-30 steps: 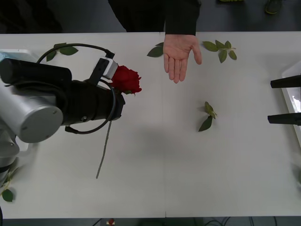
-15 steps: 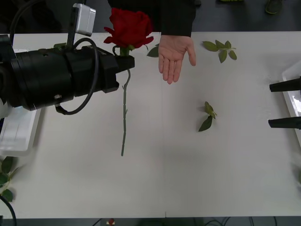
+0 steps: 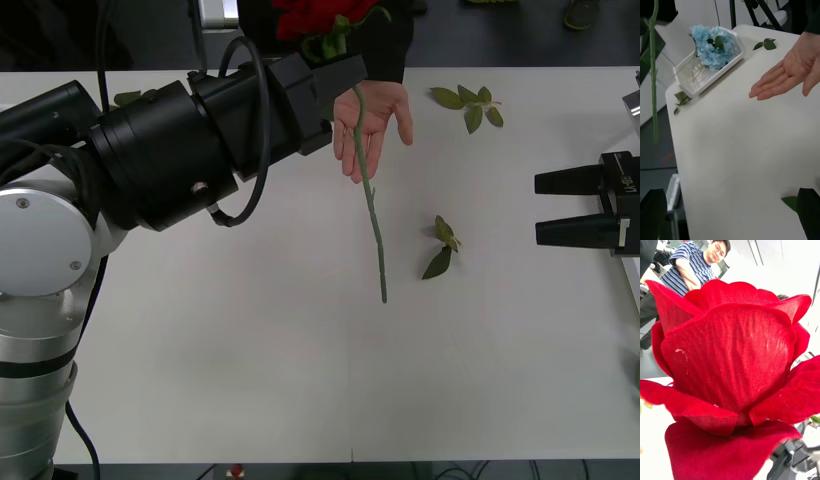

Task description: Place the red flowers into the right box and the blue flowers into the left box. If a person shows an open palm, hand one flower to the person first, then continue sorting.

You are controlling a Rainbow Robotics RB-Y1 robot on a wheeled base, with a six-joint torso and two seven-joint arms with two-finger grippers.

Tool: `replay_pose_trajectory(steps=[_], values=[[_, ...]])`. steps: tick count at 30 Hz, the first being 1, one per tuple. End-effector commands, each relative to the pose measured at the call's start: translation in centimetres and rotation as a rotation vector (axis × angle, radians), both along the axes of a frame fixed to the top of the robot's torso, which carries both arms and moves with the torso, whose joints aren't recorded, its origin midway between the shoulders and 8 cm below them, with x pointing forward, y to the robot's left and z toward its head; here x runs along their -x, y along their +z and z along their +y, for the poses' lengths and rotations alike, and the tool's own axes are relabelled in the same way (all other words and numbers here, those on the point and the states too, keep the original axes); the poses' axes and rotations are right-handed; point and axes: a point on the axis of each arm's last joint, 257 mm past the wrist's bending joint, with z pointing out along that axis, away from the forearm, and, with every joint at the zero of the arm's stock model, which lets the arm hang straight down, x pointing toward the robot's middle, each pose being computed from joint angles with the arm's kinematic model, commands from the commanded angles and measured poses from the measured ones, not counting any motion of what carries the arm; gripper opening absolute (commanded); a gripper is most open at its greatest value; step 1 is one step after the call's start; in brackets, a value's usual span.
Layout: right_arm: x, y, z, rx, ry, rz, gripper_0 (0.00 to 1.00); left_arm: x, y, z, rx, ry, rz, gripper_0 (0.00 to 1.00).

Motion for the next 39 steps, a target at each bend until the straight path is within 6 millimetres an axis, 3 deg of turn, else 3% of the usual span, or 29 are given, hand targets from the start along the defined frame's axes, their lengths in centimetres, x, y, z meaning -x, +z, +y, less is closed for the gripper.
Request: replay_pose_trajectory(steps=[1, 12, 25, 37, 39], values=[[-0.2, 2.1, 2.7, -0.097, -0.02, 0.063, 1.0, 0.2, 2.7, -1.2, 0.046, -0.008, -0.07, 0.0], [1.1, 3.0, 7.3, -0.183, -0.027, 0.201, 1.0, -1.3, 2.0, -2.2, 0.051, -0.001, -0.052, 0.0], [1.4, 3.5, 12.8, -0.229, -0.022, 0.197, 1.0, -1.5, 1.7, -2.3, 0.051, -0.005, -0.04, 0.0], [2.1, 3.6, 15.3, -0.256, 0.015, 0.206, 1.0, -1.3, 1.7, -2.5, 0.057, -0.015, -0.031, 0.0], [2.2, 3.6, 15.5, -0.256, 0.019, 0.207, 0.88, -1.3, 1.7, -2.4, 0.061, -0.017, -0.027, 0.0]])
